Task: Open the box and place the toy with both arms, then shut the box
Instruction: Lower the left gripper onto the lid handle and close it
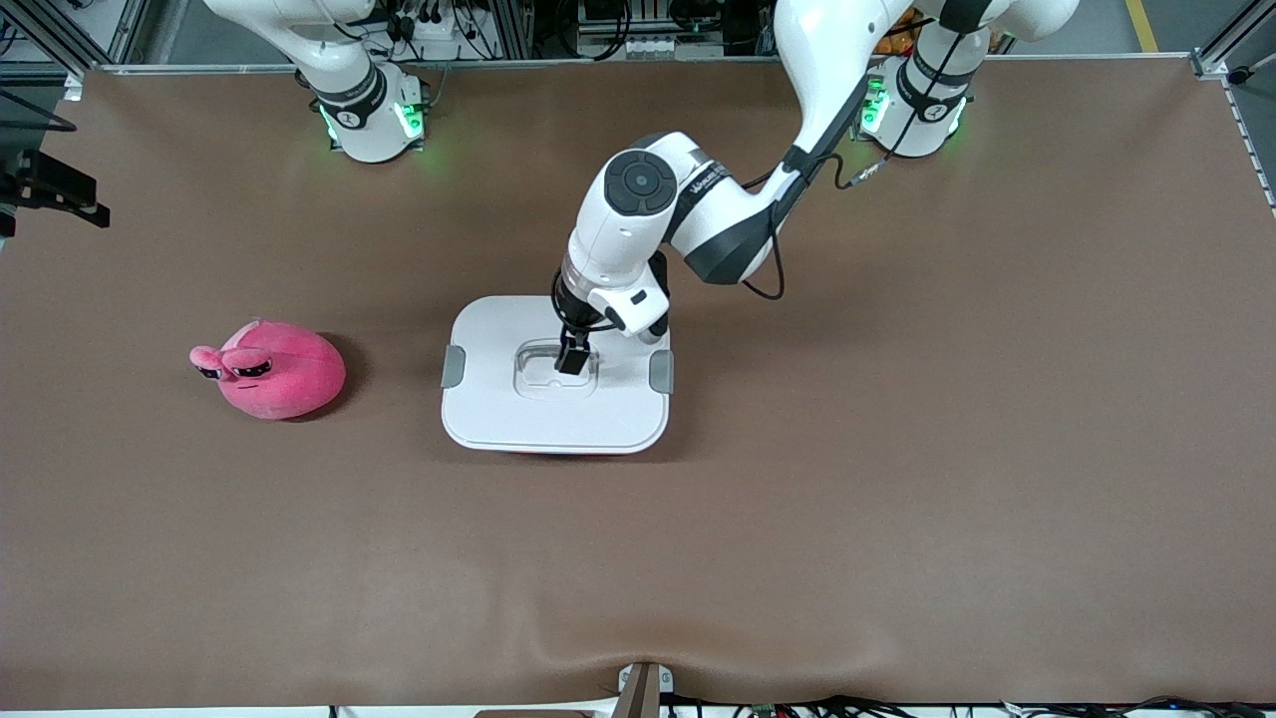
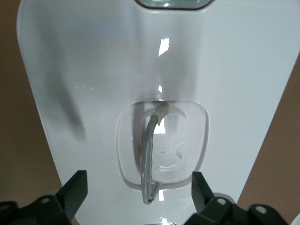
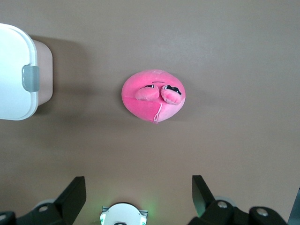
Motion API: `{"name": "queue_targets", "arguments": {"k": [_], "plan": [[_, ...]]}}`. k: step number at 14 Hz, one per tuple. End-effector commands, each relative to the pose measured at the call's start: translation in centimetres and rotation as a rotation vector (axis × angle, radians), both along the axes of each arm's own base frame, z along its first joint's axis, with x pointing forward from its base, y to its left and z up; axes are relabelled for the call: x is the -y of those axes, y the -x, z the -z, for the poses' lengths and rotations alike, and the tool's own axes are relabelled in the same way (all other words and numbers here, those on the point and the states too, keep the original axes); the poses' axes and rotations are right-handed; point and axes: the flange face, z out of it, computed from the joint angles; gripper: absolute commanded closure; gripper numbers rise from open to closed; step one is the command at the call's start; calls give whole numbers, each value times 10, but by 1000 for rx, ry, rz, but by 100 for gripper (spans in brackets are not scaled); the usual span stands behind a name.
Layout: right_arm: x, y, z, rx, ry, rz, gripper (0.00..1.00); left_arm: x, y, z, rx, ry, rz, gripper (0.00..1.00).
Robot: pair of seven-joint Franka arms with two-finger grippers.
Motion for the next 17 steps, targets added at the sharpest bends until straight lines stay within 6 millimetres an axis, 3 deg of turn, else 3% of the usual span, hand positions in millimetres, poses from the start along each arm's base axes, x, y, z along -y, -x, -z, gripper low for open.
{"name": "queue_targets", "arguments": {"k": [1, 7, 8, 10, 12, 14, 17], "plan": [[1, -4, 1, -15, -14, 7, 0, 4, -6, -1, 25, 11, -22, 44], [8, -8, 8, -26, -10, 18, 0, 2, -16, 2, 76, 34, -63, 44], [11, -8, 10, -32, -10, 22, 0, 9, -8, 2, 79, 30, -55, 44], [18, -10, 17, -45, -13, 35, 0, 6, -11, 2, 86, 22, -69, 45], [17, -19, 32, -73, -14, 32, 0, 7, -10, 7, 81, 18, -70, 45], [10, -20, 32, -75, -14, 21, 0, 12, -4, 8, 82, 15, -62, 46], [11, -26, 44, -97, -17, 20, 0, 12, -4, 8, 82, 15, -64, 75]]}}
